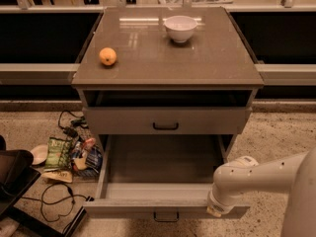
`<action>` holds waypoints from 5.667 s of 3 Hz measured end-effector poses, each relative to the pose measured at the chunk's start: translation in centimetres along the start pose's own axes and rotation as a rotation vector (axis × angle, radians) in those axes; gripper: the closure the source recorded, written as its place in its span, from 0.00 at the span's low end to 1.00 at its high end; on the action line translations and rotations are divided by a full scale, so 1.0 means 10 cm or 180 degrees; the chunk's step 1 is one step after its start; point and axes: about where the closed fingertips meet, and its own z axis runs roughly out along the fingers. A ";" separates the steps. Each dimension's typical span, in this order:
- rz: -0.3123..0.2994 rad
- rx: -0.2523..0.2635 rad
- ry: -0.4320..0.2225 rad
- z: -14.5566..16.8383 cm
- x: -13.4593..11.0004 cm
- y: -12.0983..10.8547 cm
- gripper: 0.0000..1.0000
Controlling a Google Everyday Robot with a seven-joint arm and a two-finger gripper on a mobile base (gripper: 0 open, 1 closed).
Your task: Open middle drawer
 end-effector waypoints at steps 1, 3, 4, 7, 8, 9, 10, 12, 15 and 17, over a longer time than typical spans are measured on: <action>0.0000 0.0000 0.0000 -0.02 0.00 0.00 0.81; 0.0000 0.0000 0.0000 -0.02 0.00 0.00 0.34; 0.0000 0.0000 0.0000 -0.02 0.00 0.00 0.11; 0.0158 -0.0209 -0.0091 0.18 0.19 0.32 0.27; 0.0222 -0.0324 -0.0090 0.25 0.26 0.54 0.50; 0.0222 -0.0324 -0.0090 0.25 0.26 0.54 0.73; 0.0224 -0.0333 -0.0076 0.23 0.26 0.57 0.96; 0.0224 -0.0333 -0.0076 0.23 0.26 0.57 1.00; 0.0224 -0.0334 -0.0076 0.23 0.26 0.57 0.27; 0.0224 -0.0334 -0.0076 0.23 0.26 0.57 0.00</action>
Offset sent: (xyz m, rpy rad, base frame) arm 0.0000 0.0000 0.0016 0.0000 0.0000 0.0000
